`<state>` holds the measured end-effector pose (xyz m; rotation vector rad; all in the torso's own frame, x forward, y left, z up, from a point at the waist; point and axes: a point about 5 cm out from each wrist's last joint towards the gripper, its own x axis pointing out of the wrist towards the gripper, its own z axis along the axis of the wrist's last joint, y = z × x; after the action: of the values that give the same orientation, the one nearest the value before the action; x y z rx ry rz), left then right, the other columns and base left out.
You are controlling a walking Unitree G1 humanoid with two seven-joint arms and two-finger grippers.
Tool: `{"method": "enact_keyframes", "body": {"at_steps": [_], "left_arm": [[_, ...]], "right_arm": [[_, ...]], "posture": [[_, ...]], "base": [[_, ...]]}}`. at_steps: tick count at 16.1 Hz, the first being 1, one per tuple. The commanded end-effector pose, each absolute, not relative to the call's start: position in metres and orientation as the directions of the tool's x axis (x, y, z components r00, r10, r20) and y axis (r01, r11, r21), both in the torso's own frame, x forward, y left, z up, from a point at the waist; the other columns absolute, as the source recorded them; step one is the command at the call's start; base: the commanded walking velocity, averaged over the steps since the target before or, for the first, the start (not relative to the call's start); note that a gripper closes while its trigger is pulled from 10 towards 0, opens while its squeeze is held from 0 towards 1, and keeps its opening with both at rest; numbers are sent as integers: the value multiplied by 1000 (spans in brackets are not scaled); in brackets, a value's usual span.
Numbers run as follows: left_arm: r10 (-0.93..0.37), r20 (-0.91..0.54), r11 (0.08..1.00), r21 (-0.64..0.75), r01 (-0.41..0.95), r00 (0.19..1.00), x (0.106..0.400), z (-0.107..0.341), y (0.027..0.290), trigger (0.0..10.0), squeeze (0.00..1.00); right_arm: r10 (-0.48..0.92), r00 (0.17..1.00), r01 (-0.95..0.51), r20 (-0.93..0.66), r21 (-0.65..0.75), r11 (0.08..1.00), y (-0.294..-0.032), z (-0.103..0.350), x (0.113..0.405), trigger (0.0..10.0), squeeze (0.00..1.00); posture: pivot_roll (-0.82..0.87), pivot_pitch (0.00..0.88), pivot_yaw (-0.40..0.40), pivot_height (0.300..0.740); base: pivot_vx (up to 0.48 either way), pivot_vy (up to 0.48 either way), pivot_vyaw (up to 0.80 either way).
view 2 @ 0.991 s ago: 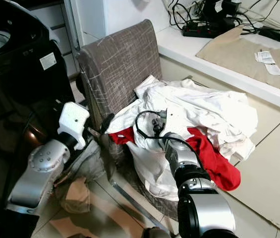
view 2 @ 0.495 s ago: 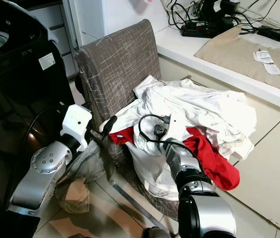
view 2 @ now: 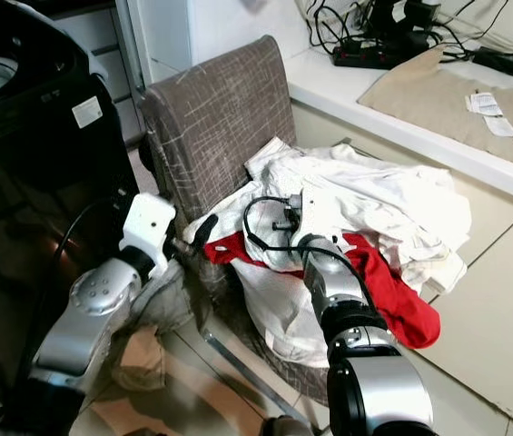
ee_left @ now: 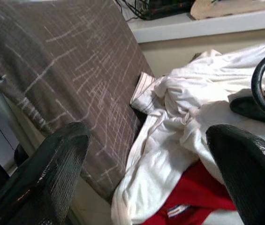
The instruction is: Clothes washing
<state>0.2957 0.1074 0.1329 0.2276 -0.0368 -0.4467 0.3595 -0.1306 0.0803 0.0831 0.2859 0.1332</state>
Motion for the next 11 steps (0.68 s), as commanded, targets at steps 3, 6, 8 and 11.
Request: {"method": "enact_keyframes", "body": {"at_steps": [3,6,8,11], "left_arm": [[-427,1,881,226,416,904,303,135,108,10000,0],[-282,-16,952,119,282,959,307,127,121,10000,0],[-350,-30,927,132,351,936,294,118,119,10000,0],[-474,-18,861,203,467,880,277,117,134,10000,0]], "right_arm": [[156,988,-155,-21,44,987,-128,131,373,0,0],[170,983,-173,63,33,984,-127,153,376,0,0],[186,978,-188,97,5,982,-126,160,374,0,0],[199,974,-199,108,-14,980,-127,164,373,0,0]], "posture": [[-74,0,-10,732],[-75,0,-15,732],[-67,0,-27,732],[-58,0,-39,732]], "base": [[0,0,0],[0,0,0],[0,0,0],[0,0,0]]}}
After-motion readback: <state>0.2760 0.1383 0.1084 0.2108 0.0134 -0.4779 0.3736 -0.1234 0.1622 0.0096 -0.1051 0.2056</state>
